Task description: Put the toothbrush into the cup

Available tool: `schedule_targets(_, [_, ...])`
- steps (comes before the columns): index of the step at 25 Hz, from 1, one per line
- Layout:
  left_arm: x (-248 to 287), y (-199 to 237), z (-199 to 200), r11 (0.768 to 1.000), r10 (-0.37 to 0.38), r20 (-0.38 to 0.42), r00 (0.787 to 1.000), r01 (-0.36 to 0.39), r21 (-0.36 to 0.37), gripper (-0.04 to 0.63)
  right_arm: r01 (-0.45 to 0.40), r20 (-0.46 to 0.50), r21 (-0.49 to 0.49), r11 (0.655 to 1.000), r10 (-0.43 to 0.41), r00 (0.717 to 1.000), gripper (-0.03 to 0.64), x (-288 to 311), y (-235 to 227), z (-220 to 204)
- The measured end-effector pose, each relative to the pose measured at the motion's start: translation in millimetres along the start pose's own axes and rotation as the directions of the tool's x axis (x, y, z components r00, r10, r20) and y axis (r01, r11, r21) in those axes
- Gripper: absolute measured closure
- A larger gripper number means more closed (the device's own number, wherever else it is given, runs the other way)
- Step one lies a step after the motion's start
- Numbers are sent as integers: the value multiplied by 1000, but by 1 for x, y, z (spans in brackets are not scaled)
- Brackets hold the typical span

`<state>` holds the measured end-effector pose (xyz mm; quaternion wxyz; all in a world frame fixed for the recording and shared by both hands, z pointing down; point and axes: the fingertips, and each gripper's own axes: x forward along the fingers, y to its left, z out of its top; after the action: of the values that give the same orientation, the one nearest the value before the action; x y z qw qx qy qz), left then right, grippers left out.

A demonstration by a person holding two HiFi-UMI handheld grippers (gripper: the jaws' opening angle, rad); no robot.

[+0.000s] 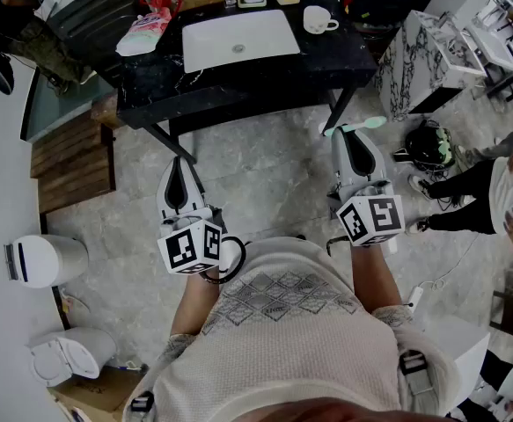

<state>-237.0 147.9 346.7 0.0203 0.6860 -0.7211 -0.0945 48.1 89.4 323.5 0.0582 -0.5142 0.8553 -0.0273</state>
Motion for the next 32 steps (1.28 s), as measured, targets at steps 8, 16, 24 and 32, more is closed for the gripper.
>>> schedule_targets(8, [-1,-4,1,1000,-1,2,1000,1,0,597,3,0,3,1000,-3,1000,572,-2,-4,1])
schedule_targets(16, [-1,-3,2,1000,-1,-1,1000,1,0,597,-11,17,12,1000,11,1000,571,-3,0,5])
schedule_targets(24, [-3,-1,0,1000,-3,-3,1000,3,-2,597,-17,14,10,1000,17,1000,571,-3,4,3])
schedule_targets(32, [-2,9,-2,1000,-8,-11,1000,8,-11,597,-9,15,26,1000,9,1000,572,1,11,5])
